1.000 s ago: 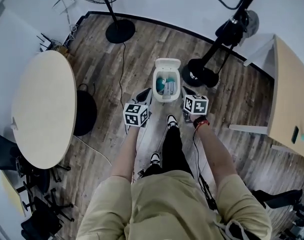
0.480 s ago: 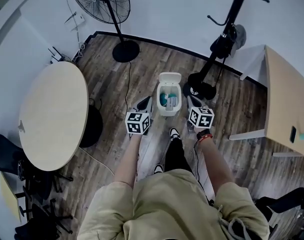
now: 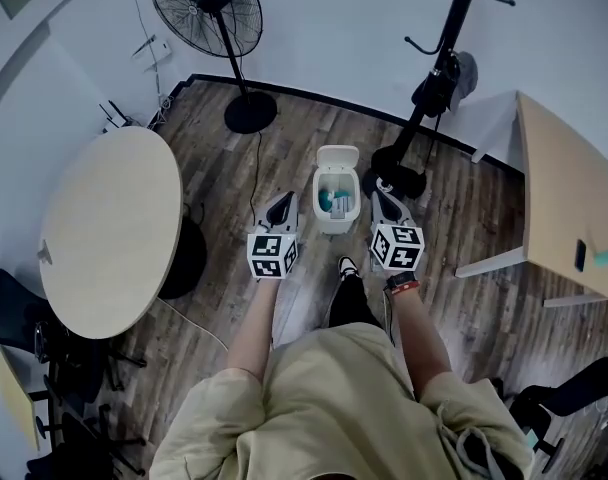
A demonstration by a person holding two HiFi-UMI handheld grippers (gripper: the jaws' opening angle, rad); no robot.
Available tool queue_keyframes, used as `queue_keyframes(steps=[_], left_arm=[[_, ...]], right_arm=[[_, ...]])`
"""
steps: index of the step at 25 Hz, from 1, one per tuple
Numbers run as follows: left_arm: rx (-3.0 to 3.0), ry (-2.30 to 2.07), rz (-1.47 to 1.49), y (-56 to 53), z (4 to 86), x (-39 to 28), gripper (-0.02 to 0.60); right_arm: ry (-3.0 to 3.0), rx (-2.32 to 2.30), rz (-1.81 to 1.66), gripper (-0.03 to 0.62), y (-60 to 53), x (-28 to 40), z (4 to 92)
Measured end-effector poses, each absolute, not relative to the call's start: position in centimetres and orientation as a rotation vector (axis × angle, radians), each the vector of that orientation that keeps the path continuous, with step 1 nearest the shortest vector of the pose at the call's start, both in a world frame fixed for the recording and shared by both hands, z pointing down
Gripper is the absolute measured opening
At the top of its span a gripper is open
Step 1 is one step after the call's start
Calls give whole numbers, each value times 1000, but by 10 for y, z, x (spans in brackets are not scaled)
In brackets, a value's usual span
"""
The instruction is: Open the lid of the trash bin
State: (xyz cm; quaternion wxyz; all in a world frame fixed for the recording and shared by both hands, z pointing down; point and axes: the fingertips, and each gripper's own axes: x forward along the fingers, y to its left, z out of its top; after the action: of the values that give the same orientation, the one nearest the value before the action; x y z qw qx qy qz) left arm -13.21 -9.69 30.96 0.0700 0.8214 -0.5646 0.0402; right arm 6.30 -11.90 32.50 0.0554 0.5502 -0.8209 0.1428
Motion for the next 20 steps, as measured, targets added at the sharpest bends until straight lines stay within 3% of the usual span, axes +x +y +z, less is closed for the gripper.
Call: queue_keyframes(steps=[20], left_arm=[[2535,-1735,139,-25,283,-102,23]], right_arm=[[-2530,1778,284,14,-40,64,292]])
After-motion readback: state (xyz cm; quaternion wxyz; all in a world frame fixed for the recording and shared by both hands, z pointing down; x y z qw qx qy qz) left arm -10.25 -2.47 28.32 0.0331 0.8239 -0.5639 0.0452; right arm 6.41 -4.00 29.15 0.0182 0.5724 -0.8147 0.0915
